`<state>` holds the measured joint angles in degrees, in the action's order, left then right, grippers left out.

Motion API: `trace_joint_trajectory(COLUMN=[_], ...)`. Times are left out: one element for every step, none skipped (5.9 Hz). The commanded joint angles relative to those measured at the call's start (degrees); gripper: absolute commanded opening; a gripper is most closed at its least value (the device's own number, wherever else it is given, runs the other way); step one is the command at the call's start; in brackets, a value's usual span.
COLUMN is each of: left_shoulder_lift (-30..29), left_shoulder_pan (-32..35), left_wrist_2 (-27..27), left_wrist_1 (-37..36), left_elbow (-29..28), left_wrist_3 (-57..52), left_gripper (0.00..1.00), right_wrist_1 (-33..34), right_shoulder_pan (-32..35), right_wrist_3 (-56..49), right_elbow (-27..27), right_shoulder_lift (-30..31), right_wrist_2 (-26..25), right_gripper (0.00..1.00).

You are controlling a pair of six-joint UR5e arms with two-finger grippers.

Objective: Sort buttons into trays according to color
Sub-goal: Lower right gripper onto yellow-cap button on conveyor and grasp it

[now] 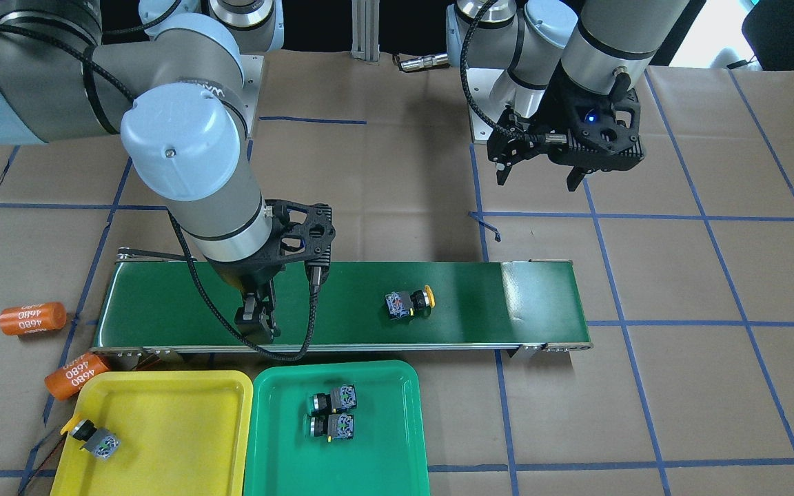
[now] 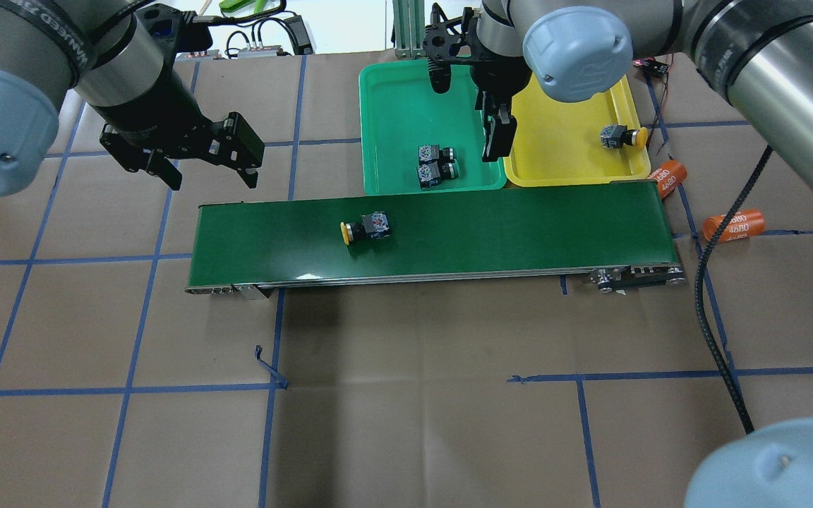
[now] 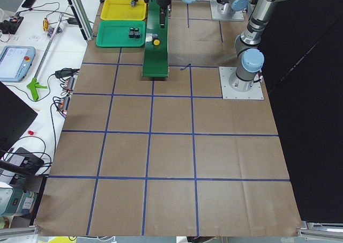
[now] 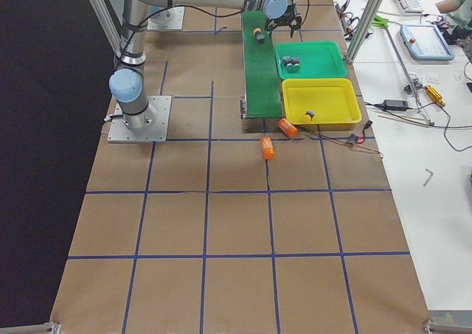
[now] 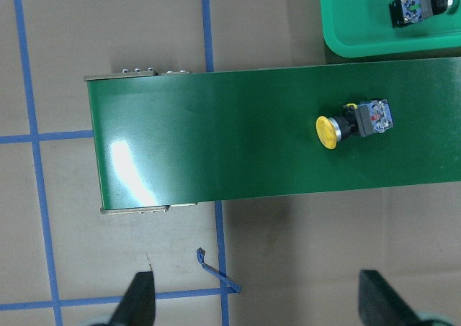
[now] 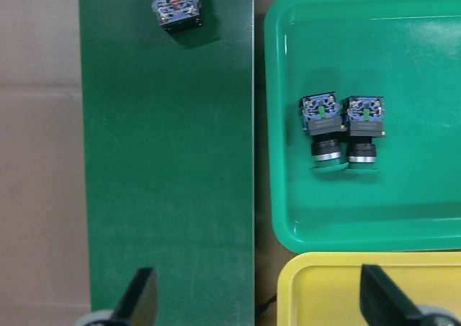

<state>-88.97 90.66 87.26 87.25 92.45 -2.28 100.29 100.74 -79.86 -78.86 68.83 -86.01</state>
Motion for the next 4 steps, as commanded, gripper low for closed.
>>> trace_joint_trajectory(left_shoulder_lift=[0.0,0.1,0.1,0.1], left_shoulder_pan=[0.0,0.0,0.0,0.0], left_wrist_2=[0.2,0.3,0.4,0.3], left_wrist_1=[-0.1,-0.1,-0.1,-0.1], left_elbow=[0.2,0.3,0.3,0.3], left_wrist_3=[-0.4,-0.6,-0.6,-0.6], left_gripper=[0.99,0.99,0.99,0.99], right_wrist_1=[0.0,1.1,6.4,11.8], right_shoulder_pan=[0.2,1.7,4.8,5.7], right_wrist_3=[3.5,6.6,10.6,10.8], right_elbow=[-5.8,-8.1,-9.4,-12.8], right_shoulder_lift=[3.2,4.6,4.0,3.0], right_wrist_2=[0.6,0.6,0.6,0.6], right_gripper=[1.0,1.0,1.0,1.0])
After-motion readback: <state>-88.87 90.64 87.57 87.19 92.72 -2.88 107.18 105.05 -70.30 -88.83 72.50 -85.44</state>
